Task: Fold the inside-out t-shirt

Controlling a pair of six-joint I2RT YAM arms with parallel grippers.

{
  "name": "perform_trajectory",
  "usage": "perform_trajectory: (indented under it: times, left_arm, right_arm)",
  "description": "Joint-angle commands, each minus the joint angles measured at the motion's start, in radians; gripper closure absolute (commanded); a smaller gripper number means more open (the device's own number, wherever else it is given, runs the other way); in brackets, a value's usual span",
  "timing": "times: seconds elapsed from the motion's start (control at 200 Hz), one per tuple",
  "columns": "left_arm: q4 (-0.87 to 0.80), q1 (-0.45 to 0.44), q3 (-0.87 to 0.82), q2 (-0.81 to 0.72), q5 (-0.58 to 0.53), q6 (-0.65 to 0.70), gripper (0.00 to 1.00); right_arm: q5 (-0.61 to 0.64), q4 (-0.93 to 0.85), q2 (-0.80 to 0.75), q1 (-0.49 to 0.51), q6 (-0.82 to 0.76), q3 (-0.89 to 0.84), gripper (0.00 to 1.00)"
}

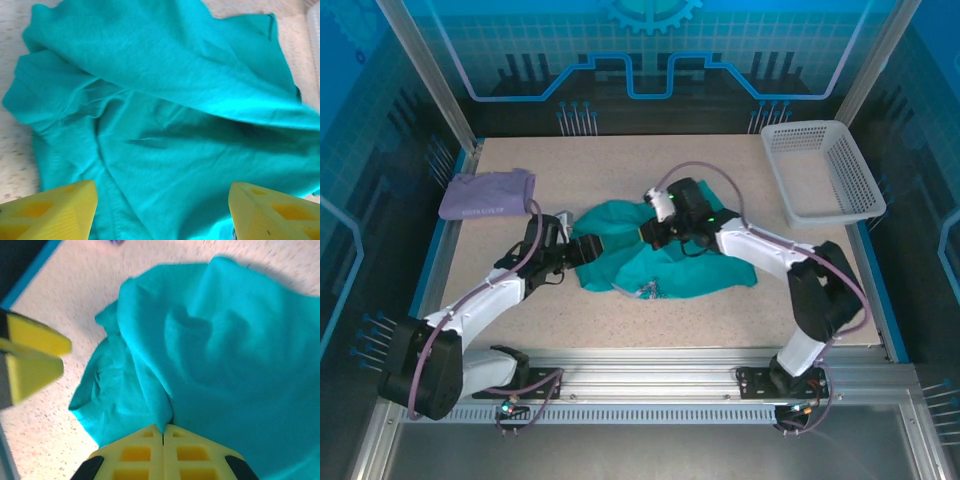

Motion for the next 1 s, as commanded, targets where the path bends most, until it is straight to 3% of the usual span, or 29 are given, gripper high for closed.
perform_trajectory:
  times: [0.0,0.16,0.385,0.65,0.995]
  left_arm:
    - [0.034,-0.040,0.049,0.058,0.019,0.044,0.31]
    - [-0.005,-0.096,0.136,0.209,-0.026,0.086,0.34]
    - [-0.039,-0.096,0.217,0.355,-0.180,0.081,0.35]
    - [-0.031,-0.095,0.300,0.477,-0.270,0.121,0.38]
    - [0.002,-0.088,0.383,0.556,-0.324,0.179,0.59]
  right_arm:
    - [-0.126,0.069,-0.020,-0.039,0.077,-0.072,0.98]
    - [-0.160,0.103,-0.040,-0.085,0.118,-0.107,0.99]
    - [-0.168,0.086,-0.036,-0.103,0.118,-0.087,0.99]
    - [-0.181,0.094,-0.019,-0.103,0.126,-0.078,0.99]
    - [-0.172,0.056,-0.039,-0.108,0.094,-0.057,1.00]
